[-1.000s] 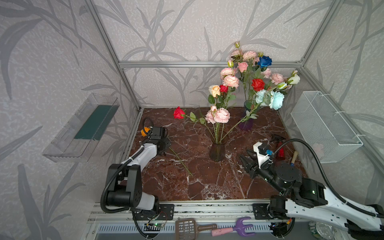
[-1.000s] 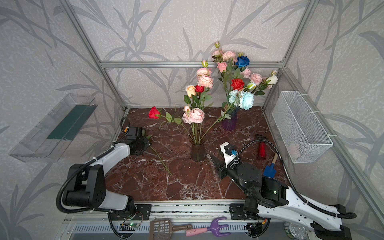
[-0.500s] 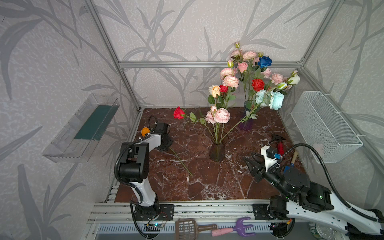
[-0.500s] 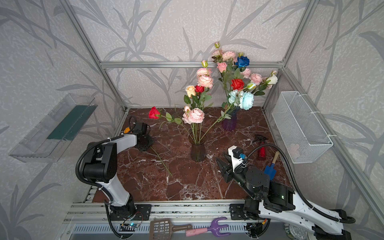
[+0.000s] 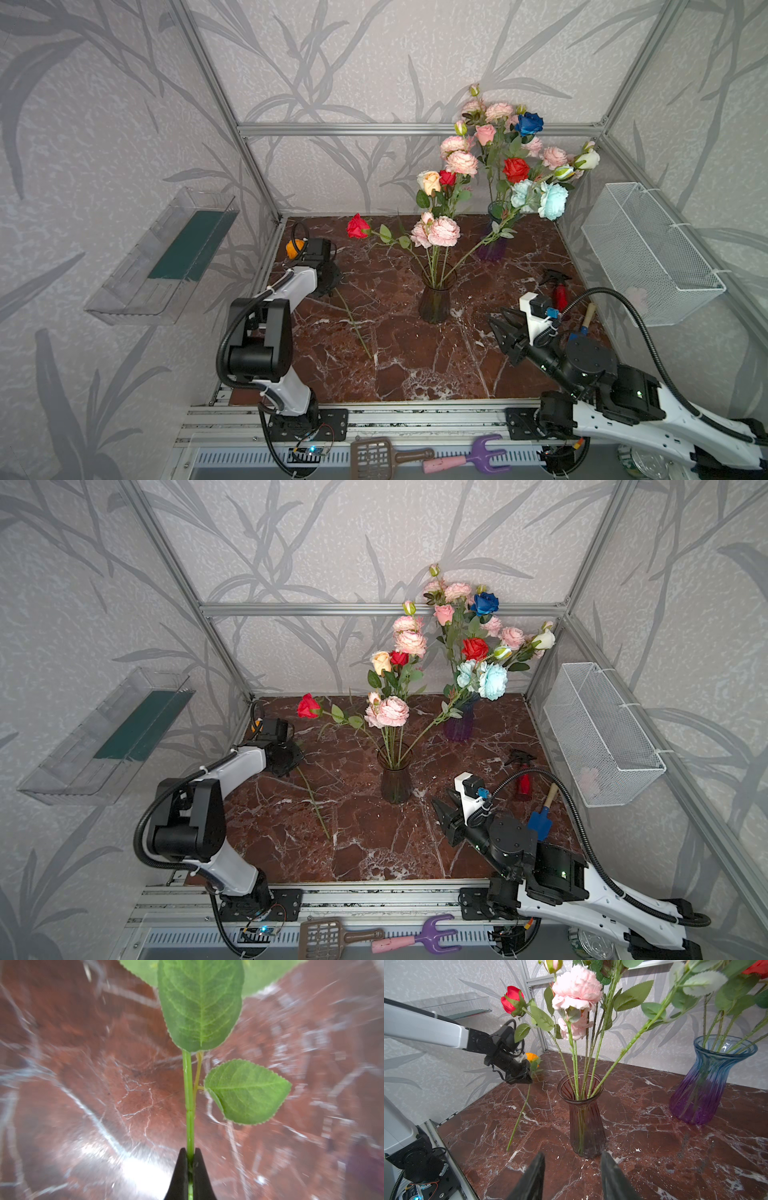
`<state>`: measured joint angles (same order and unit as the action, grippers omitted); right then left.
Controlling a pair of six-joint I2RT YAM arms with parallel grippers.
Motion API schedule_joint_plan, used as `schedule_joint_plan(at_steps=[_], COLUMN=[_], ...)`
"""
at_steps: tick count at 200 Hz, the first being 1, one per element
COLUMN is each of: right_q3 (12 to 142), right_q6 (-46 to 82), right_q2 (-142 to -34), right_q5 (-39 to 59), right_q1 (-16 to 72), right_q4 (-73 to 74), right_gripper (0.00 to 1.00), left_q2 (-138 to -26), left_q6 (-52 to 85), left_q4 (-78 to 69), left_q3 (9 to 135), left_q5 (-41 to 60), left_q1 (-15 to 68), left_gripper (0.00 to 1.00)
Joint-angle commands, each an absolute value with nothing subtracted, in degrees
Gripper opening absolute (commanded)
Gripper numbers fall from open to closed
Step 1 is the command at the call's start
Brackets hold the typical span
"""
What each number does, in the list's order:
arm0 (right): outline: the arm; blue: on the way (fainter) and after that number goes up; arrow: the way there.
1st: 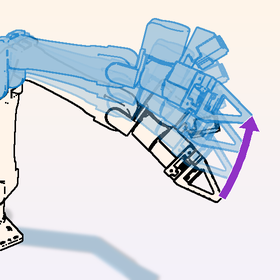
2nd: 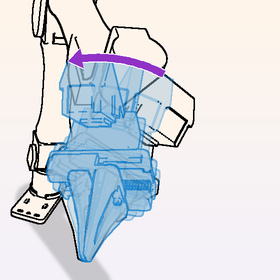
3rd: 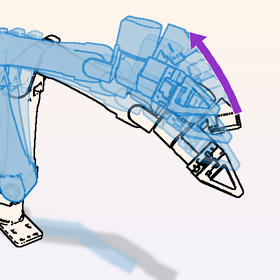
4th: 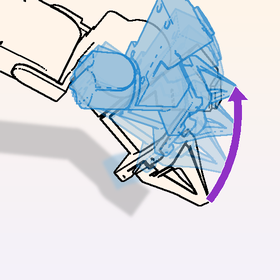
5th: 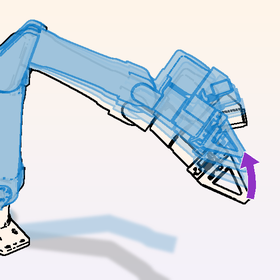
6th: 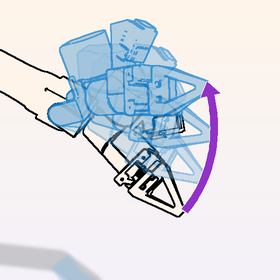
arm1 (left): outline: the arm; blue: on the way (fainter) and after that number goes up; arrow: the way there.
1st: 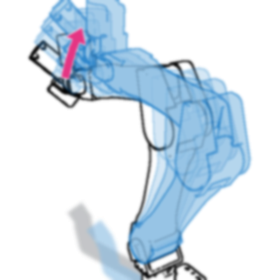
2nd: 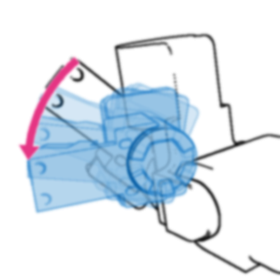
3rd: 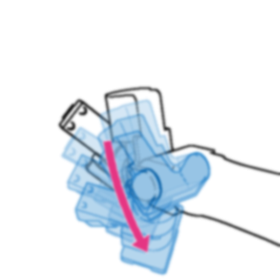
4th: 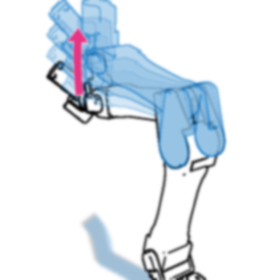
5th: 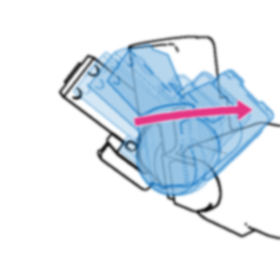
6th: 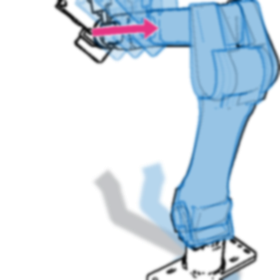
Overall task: Arrange the flowers into the vase
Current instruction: 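Close the left gripper on the orange rose stem and lift it upright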
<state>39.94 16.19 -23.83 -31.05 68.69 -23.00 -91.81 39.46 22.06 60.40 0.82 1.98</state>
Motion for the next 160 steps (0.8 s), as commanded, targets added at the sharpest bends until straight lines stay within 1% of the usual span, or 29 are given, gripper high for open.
schedule_joint_plan(at_steps=[1,33,70,95,126,140,160], right_q3=[39.3,37.7,37.0,36.7,37.1,37.1,38.7], right_q6=[15.8,16.0,16.1,15.9,15.4,14.4,12.0], right_q2=[-22.4,-20.0,-18.9,-19.3,-20.5,-21.0,-24.0], right_q5=[-31.7,-32.5,-32.8,-32.2,-31.2,-29.0,-23.0], right_q1=[69.2,69.1,69.2,69.2,69.2,69.2,69.2], right_q4=[-21.1,-20.0,-19.7,-18.5,-17.6,-16.1,-13.7], right_gripper=[0.45,0.45,0.45,0.45,0.45,0.46,0.51], left_q2=[-82.0,-69.6,-60.0,-55.9,-51.8,-50.4,-48.5], left_q6=[35.5,33.1,30.2,27.2,21.9,21.7,21.9], left_q4=[23.5,22.9,23.2,24.8,25.2,25.9,27.6], left_q3=[60.3,57.9,58.9,61.6,65.6,67.4,70.4], left_q5=[-0.1,-0.9,-1.5,-2.5,-4.9,-4.2,0.1], left_q1=[2.8,3.3,5.0,8.0,14.8,16.4,18.0], left_gripper=[0.00,0.00,0.00,0.00,0.00,0.00,0.00])
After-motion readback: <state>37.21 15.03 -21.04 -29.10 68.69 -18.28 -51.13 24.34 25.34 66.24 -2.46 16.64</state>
